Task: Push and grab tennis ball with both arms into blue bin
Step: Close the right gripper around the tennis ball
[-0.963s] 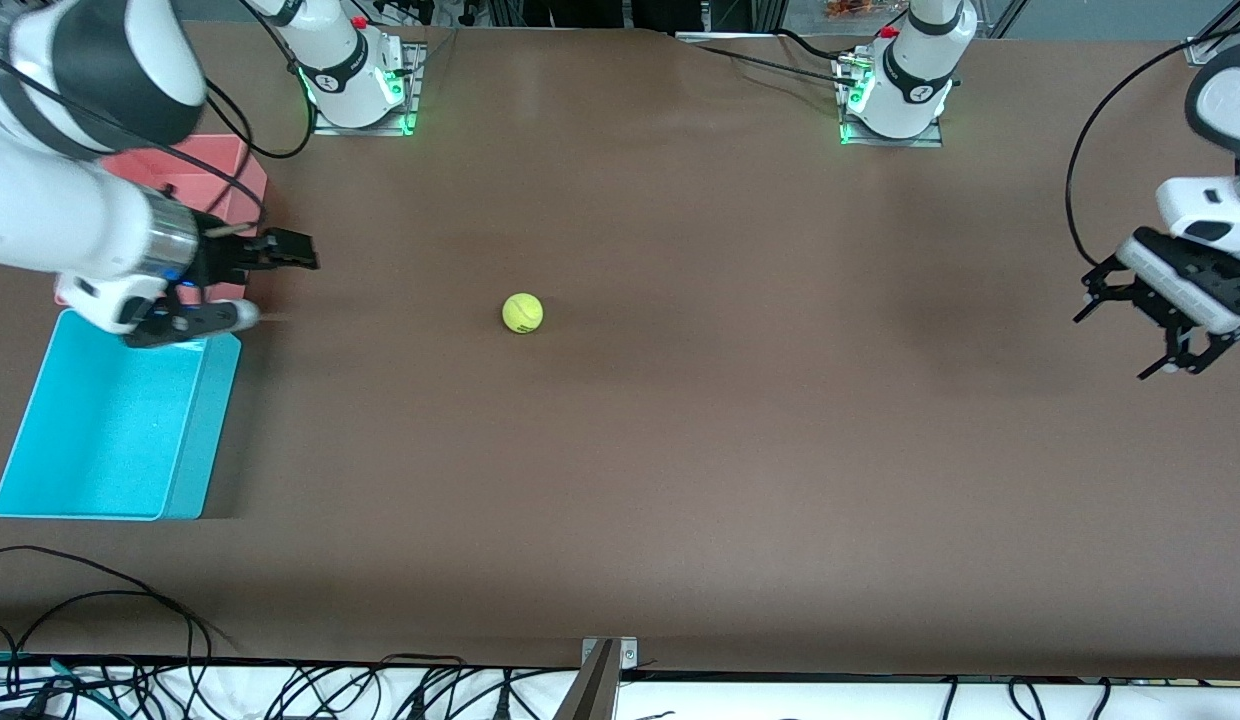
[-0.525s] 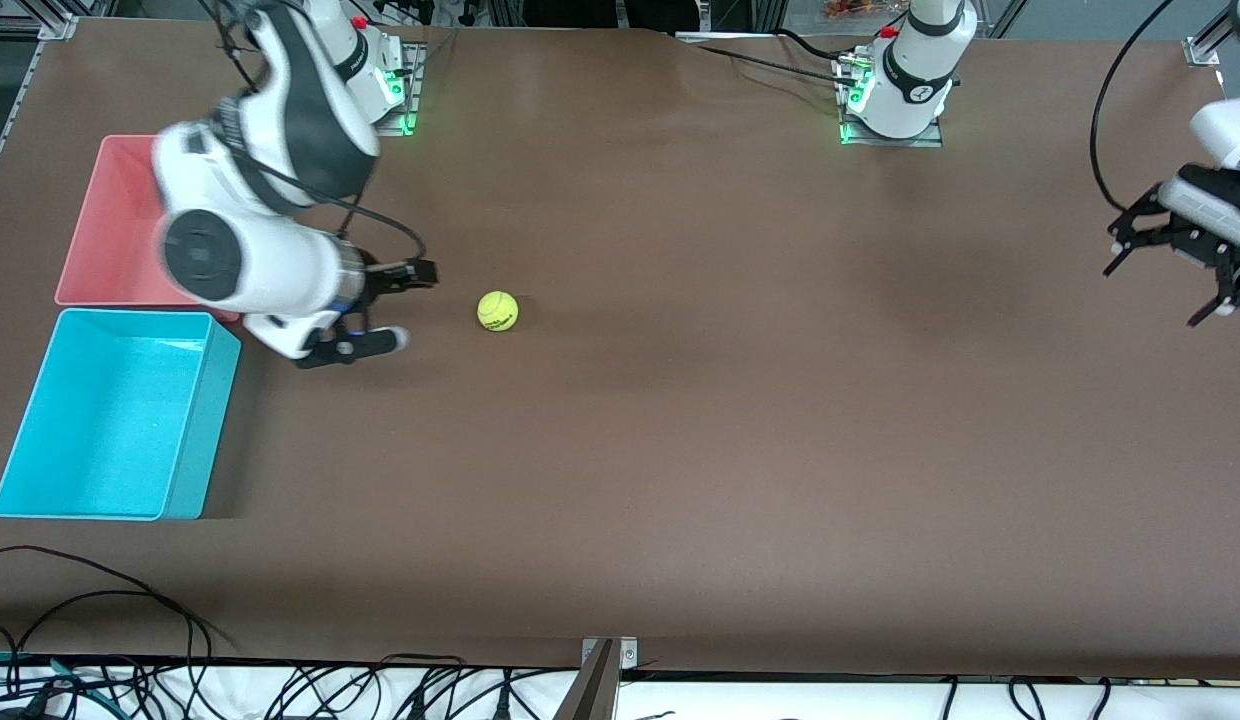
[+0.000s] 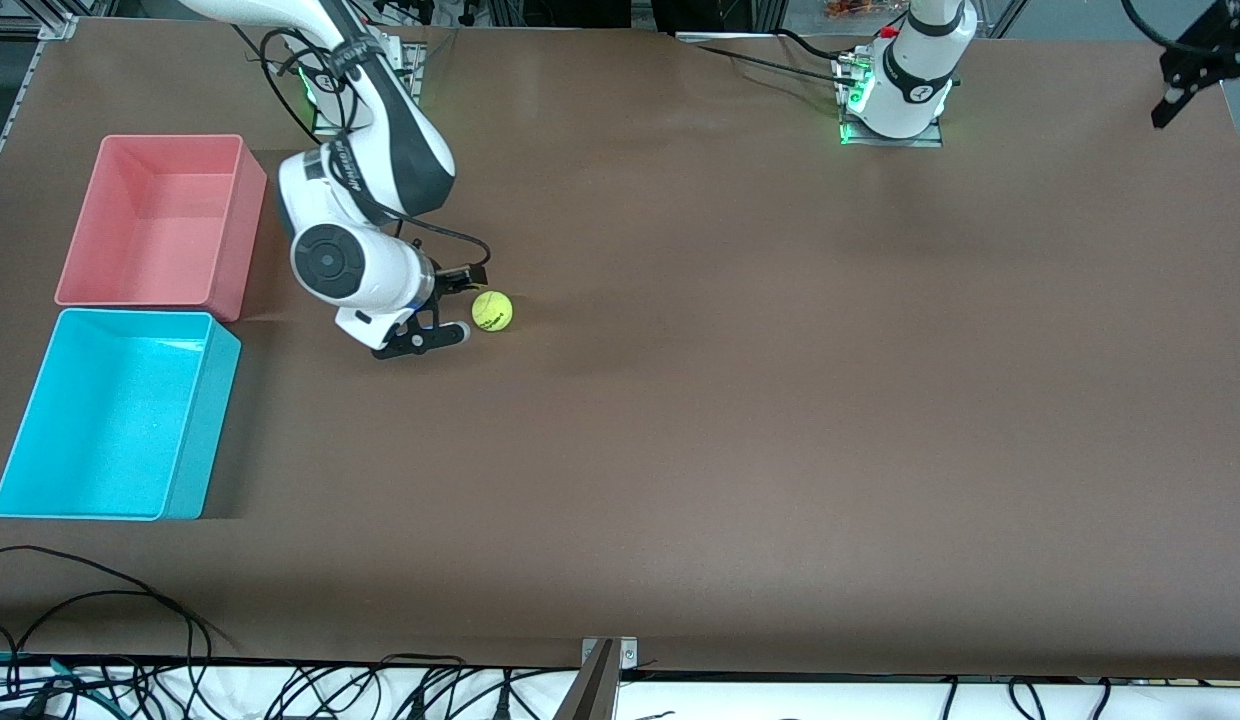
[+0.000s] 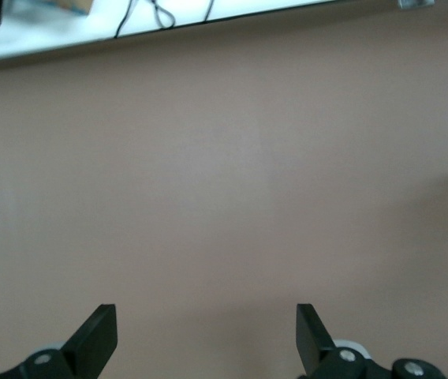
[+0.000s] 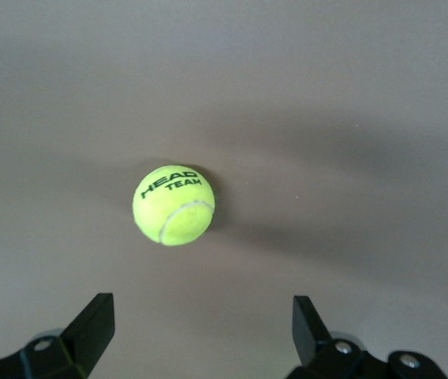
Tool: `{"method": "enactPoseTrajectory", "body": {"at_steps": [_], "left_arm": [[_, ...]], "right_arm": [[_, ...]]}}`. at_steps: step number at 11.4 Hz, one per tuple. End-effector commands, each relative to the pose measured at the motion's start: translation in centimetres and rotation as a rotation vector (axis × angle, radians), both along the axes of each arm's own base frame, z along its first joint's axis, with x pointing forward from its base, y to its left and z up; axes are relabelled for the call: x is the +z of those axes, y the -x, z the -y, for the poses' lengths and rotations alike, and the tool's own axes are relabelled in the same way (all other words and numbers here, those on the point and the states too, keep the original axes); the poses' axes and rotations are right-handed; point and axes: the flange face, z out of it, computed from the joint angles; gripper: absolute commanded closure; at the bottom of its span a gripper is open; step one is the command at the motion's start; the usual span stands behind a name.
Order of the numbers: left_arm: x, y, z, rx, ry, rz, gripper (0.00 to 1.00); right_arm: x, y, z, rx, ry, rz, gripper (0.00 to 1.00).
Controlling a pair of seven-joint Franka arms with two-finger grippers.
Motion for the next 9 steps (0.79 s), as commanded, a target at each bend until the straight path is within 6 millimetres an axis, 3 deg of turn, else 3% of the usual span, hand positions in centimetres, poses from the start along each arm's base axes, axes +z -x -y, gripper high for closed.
{"method": "enactPoseTrajectory", "body": {"at_steps": [1,3,4,9], "left_arm": [[0.8,-2.1,2.9,0.211,0.01,-0.037,0.0],[-2.2,-4.1,4.6,0.223,0.025,-0.103,0.0],[-2.7,-4.3,4.9,0.218,0.024,-0.122,0.0],[-3.8,-4.4,3.6,0.245,0.019,-0.169,0.0]], "right_arm": [[-3.0,1.4,-1.8,-0.028,0.021,0.066,0.0],[-5.8,1.4,-2.8,-0.033,0.024,0.084,0.0],[-7.3,2.1,-3.8,-0.007,0.036,0.079,0.0],[-10.8,2.6,-4.3,0.0,0.082,0.078,0.0]]}}
